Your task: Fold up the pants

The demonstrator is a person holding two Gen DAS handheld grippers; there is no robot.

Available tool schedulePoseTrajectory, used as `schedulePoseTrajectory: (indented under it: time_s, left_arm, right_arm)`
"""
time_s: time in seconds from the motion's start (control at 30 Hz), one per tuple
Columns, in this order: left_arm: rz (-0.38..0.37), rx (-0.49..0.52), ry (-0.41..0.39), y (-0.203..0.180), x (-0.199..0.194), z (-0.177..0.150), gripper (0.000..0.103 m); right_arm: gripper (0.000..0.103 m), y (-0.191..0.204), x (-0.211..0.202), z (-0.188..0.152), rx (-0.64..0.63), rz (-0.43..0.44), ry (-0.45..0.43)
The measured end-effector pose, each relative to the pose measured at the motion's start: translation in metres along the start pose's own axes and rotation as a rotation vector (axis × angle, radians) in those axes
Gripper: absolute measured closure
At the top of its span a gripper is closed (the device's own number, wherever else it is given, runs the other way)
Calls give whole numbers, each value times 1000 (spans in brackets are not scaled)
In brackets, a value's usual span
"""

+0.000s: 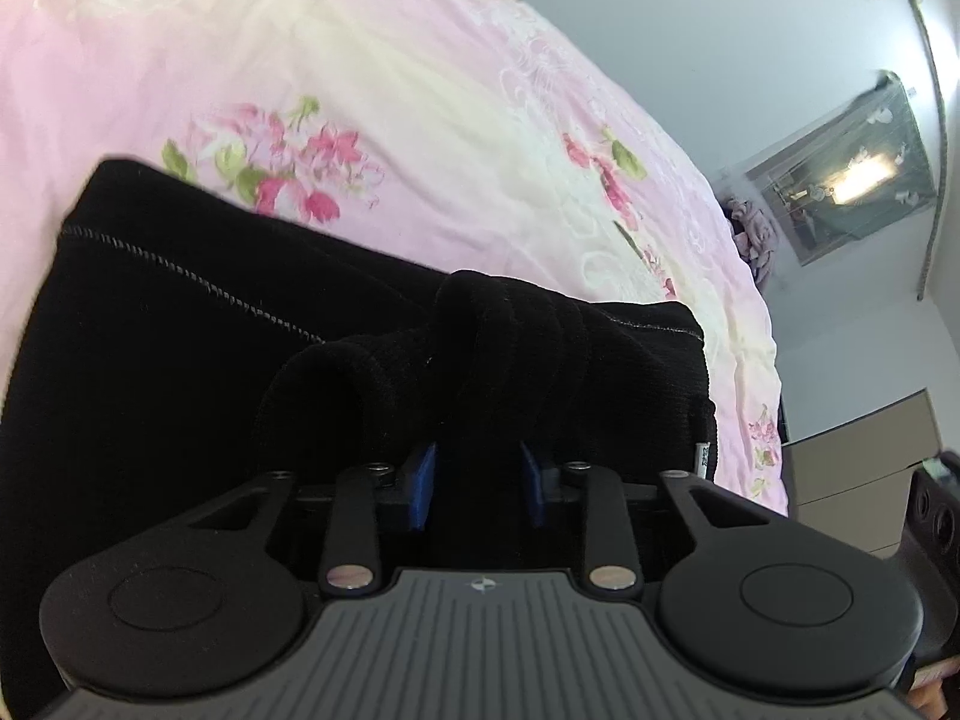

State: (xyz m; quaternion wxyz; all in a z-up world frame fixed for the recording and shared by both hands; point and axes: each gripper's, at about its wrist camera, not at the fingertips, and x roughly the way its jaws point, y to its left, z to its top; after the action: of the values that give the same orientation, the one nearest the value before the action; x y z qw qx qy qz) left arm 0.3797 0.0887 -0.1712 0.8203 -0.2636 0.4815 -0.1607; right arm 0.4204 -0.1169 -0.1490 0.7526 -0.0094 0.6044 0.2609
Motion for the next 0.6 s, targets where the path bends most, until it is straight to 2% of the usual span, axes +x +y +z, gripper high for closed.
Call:
schedulePoseTrajectory:
  time_s: [0.07,0.13,0.23,0.33,0.37,0.4,0.47,0.6]
  left_arm:
    - [-36,16,-34,-5,-15,-3,79]
    - [-81,-7,-64,-5,-33,-2,96]
    - [-128,0,-85,-13,-59,1,98]
    - [-113,45,-75,-26,-70,2,98]
    - [-100,64,-73,-29,-71,2,97]
    - [-98,70,-70,-31,-72,2,97]
    - [-100,64,-52,-33,-69,2,97]
    - [-34,65,-40,-31,-63,4,93]
  right_arm:
    - [79,-3,-5,-3,4,3,-7]
    - [79,-2,-11,-6,-3,1,-19]
    - [79,1,-19,-9,3,47,-39]
    - [79,16,-33,-7,-38,49,-92]
    - [73,22,-39,-5,-62,18,-120]
    - [63,27,-45,-3,-81,-9,-152]
    - [56,35,-55,1,-96,-28,-193]
    - [34,51,-58,8,-79,-3,-183]
